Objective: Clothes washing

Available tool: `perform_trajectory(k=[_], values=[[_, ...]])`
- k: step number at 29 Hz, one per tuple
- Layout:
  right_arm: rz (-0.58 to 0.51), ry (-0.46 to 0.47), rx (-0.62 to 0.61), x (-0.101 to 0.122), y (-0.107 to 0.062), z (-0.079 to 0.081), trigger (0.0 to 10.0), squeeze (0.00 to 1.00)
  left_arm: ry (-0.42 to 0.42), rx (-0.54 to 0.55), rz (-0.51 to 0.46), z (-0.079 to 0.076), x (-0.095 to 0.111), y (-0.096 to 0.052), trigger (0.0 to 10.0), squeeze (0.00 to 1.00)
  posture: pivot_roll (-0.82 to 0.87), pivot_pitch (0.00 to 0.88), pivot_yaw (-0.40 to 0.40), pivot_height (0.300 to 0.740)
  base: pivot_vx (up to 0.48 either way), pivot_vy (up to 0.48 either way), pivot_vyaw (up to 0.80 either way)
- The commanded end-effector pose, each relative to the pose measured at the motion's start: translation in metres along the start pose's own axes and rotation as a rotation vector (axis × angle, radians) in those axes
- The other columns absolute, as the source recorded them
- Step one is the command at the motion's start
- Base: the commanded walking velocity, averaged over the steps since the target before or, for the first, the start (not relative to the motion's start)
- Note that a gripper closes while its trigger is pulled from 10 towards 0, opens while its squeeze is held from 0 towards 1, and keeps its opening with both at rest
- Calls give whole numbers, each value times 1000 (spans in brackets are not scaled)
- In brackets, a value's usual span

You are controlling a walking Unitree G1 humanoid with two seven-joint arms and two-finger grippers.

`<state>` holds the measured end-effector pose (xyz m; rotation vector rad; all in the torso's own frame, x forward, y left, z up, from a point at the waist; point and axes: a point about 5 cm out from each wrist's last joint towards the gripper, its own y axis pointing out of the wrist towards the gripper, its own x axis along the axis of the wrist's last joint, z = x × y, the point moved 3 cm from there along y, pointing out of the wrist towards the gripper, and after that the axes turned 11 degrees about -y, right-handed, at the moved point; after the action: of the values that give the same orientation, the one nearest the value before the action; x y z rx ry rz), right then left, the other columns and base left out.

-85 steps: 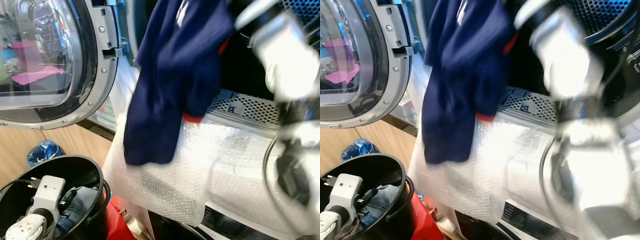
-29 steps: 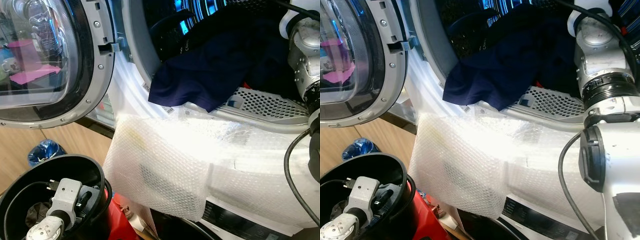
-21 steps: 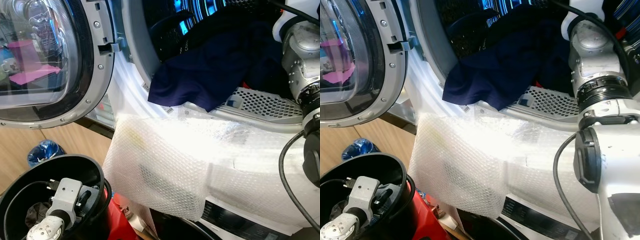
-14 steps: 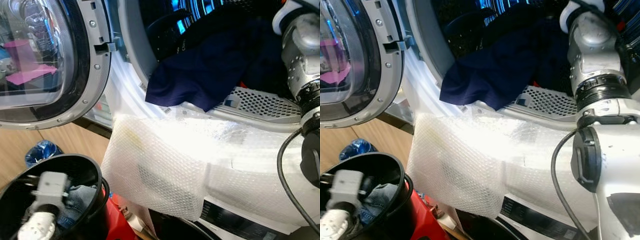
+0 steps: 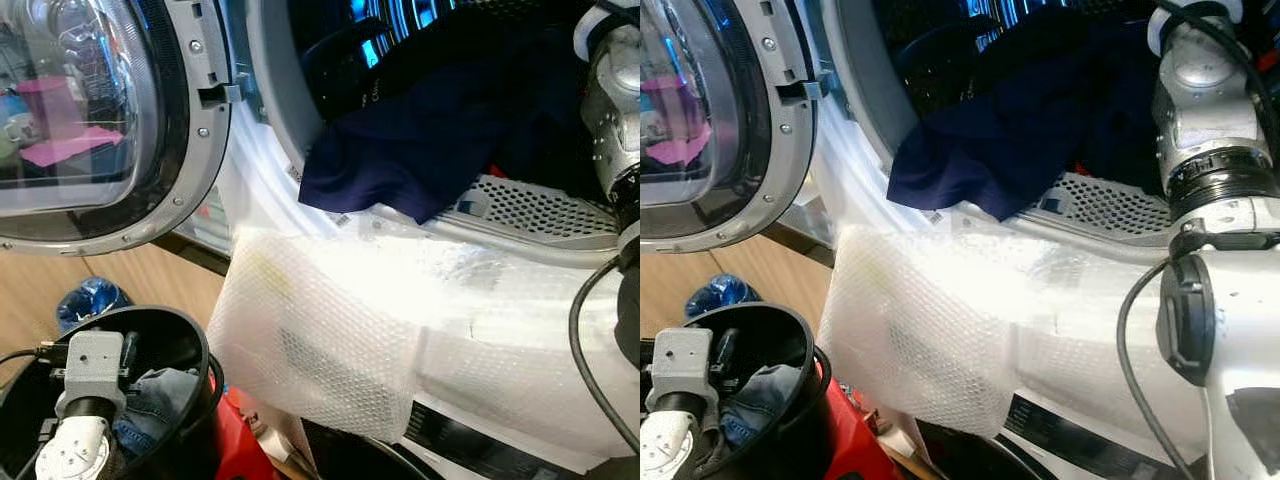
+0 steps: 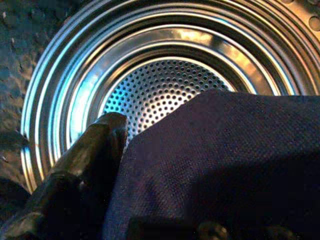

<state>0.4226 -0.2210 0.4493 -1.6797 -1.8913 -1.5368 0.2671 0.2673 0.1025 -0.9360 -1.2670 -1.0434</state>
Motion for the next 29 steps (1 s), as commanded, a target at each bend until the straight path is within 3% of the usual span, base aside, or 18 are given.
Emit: perform_trajectory(k=[1, 2, 3, 4, 6, 8, 12, 14, 15, 16, 17, 19, 20, 22, 23, 26, 29], values=[[-32, -25, -24, 2, 0, -7, 10000, 1000, 19, 11, -35, 3, 7, -2, 10000, 0, 96, 0, 18, 740, 0, 0, 0], [-27, 112, 47, 3, -1, 2, 10000, 1000, 17, 11, -36, 3, 8, -2, 10000, 0, 100, 0, 18, 740, 0, 0, 0], [-49, 375, 159, 9, -2, 12, 10000, 808, 14, 11, -37, 4, 9, -2, 10000, 0, 98, 0, 19, 740, 0, 0, 0], [-64, 393, 158, 10, -3, 8, 10000, 0, 9, 10, -36, 4, 9, -3, 10000, 0, 98, 0, 18, 740, 0, 0, 0], [-53, 199, 63, 1, -3, -10, 10000, 0, -1, 5, -34, 3, 8, -3, 10000, 0, 92, 0, 13, 740, 0, 0, 0], [-36, 164, 23, -4, -4, -18, 10000, 0, -3, 2, -32, 2, 8, -4, 10000, 0, 92, 0, 12, 740, 0, 0, 0], [69, 220, -74, -26, -7, -44, 10000, 0, -6, -6, -25, 0, 6, -4, 10000, 0, 83, 0, 13, 740, 0, 0, 0], [116, 380, -51, -33, -9, -46, 10000, 0, -7, -9, -24, 0, 6, -3, 10000, 0, 82, 0, 12, 740, 0, 0, 0], [155, 586, 48, -35, -12, -38, 10000, 0, -16, -7, -23, 0, 6, -2, 10000, 0, 82, 0, 12, 740, 0, 0, 0], [155, 586, 48, -35, -12, -38, 10000, 0, -16, -7, -23, 0, 6, -2, 10000, 0, 82, 0, 12, 740, 0, 0, 0], [122, 624, 156, -31, -16, -29, 10000, 0, -29, -8, -20, 0, 6, -1, 10000, 0, 82, 0, 12, 740, 0, 0, 0], [83, 497, 194, -29, -20, -26, 10000, 0, -27, -17, -17, -1, 6, -1, 10000, 0, 70, 0, 13, 740, 0, 0, 0], [62, 478, 238, -26, -22, -21, 10000, 0, -28, -22, -16, -2, 6, -1, 10000, 0, 70, 0, 13, 740, 0, 0, 0], [-36, 556, 391, -3, -29, -8, 10000, 0, -32, -27, -14, -3, 6, 0, 10000, 0, 66, 0, 15, 740, 0, 0, 0], [-36, 556, 391, -3, -29, -8, 10000, 0, -32, -27, -14, -3, 6, 0, 10000, 0, 66, 0, 15, 740, 0, 0, 0], [-81, 564, 515, 19, -27, 13, 10000, 0, -32, -35, -15, -5, 7, 2, 10000, 0, 66, 0, 23, 740, 0, 0, 0], [-71, 483, 451, 24, -15, 16, 10000, 0, -34, -39, -21, -6, 9, 5, 10000, 0, 60, 0, 31, 740, 0, 0, 0]])
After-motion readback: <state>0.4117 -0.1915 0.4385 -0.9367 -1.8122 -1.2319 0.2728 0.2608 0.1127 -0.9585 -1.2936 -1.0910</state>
